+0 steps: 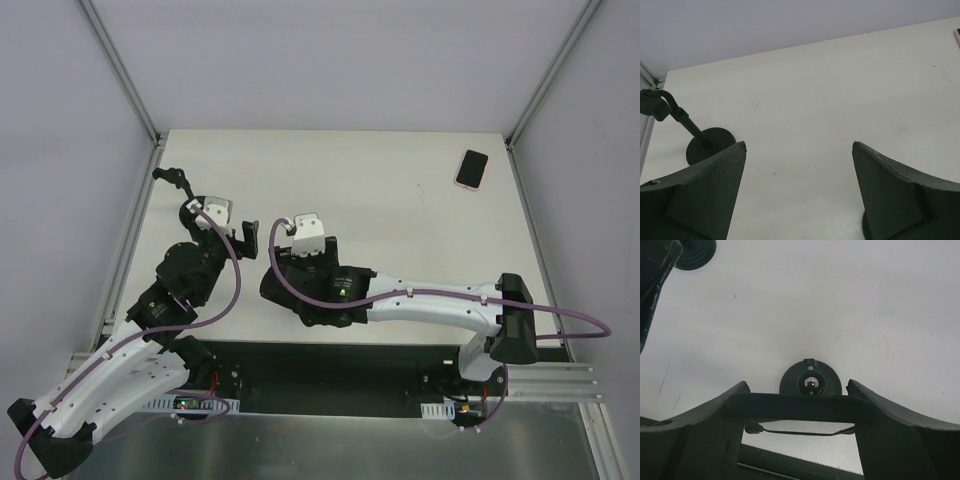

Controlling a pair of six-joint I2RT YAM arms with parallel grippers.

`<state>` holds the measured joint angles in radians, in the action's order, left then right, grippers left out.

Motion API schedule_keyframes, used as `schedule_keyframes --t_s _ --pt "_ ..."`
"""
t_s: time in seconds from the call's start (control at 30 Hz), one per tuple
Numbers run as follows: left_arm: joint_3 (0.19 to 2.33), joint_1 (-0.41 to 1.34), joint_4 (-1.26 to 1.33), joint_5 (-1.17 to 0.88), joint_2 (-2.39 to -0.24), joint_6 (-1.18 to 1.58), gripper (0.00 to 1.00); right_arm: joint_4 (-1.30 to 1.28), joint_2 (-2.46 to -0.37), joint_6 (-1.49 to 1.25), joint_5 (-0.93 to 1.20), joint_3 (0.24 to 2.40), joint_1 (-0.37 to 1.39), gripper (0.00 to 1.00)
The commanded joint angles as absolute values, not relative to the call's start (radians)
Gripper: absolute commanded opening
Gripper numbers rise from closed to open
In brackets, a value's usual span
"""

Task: Place the phone on the phone stand

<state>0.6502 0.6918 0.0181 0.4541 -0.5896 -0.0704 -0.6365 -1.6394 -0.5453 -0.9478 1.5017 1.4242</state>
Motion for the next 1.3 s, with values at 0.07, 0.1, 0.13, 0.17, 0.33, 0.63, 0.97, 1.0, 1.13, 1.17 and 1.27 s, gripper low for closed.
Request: schedule_keyframes --t_s 0.07,0.1,0.13,0.17,0.33,0.63,0.97,1.0,1.13,1.17,1.27 --pt "0.684 0.683 0.037 0.457 -0.591 -0.066 0.85 -0.678 -1.574 -0.571 -1.042 1.49 1.417 0.28" --pt "0.683 0.683 0.035 0.457 -0.588 -0.066 0.85 -0.683 -1.56 -0.577 -1.046 1.483 1.416 0.24" --pt "0.683 0.683 0.038 0.456 -0.588 -0.066 0.85 -0.696 -1.552 -0.58 -1.051 1.479 1.416 0.2" --pt "0.684 0.683 0.037 0.457 -0.592 -0.064 0.85 -0.707 -1.545 -0.584 -1.051 1.474 1.413 0.15" --pt "0.693 0.683 0.035 0.433 -0.611 -0.061 0.85 -0.729 -1.473 -0.572 -1.052 1.416 1.361 0.01" --pt "0.687 0.683 0.032 0.437 -0.604 -0.061 0.85 -0.629 -1.186 -0.394 -1.064 1.146 1.16 0.01" --pt "0.687 0.683 0.031 0.42 -0.591 -0.057 0.85 -0.795 -0.807 -0.332 -1.111 0.962 0.847 0.01" --pt "0.687 0.683 0.032 0.417 -0.592 -0.058 0.85 -0.787 -0.76 -0.301 -1.098 0.944 0.819 0.01" --pt "0.695 0.683 0.028 0.405 -0.606 -0.055 0.84 -0.687 -0.608 -0.013 -0.911 0.875 0.775 0.0" --pt "0.695 0.683 0.031 0.402 -0.604 -0.054 0.84 -0.667 -0.573 0.044 -0.863 0.859 0.767 0.01" --pt "0.695 0.683 0.028 0.396 -0.6 -0.054 0.84 -0.656 -0.454 0.142 -0.782 0.835 0.746 0.0"
